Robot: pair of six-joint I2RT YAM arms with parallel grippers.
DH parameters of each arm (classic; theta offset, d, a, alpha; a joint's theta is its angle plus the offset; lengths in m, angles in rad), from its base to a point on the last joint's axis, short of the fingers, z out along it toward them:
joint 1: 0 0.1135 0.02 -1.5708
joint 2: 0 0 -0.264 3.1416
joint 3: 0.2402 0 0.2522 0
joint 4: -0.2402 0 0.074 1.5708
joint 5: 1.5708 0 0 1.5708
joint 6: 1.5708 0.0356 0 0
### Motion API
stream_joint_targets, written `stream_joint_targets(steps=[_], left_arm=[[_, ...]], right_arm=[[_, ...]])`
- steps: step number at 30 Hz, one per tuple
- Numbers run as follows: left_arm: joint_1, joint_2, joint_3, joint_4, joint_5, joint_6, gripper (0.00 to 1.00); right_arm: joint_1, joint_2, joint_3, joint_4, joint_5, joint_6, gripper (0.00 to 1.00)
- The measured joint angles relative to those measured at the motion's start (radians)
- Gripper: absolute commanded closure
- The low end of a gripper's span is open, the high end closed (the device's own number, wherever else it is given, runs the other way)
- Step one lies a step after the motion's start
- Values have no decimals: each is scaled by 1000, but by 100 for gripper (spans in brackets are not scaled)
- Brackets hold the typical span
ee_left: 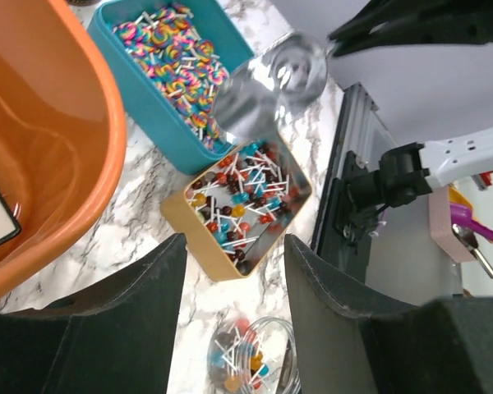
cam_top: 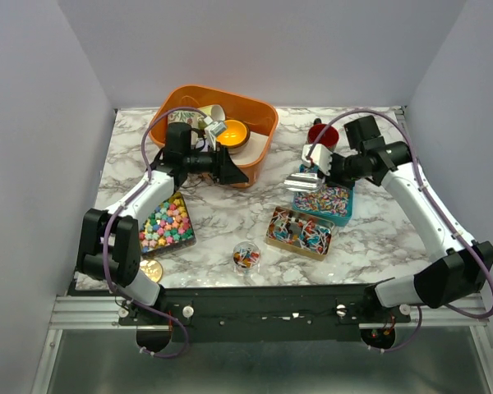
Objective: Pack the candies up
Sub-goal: Scoop the fake candies from the storage box.
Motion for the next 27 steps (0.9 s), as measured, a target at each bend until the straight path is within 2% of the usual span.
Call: stream_joint_targets(steps=[4, 9, 22, 27], left_arm=[[-20, 3, 16, -89, -51, 100, 41], [-56, 18, 34, -133, -77, 166, 41], [-69, 6, -32, -124, -113, 184, 41], [-74, -11, -55, -121, -119, 183, 41]], right_arm=[[-76, 1, 0, -67, 141, -124, 99], [-93, 34, 16, -91, 310, -253, 99], [-90, 136, -6, -1, 653, -496, 99], [-67, 149, -56, 53, 726, -544, 99]])
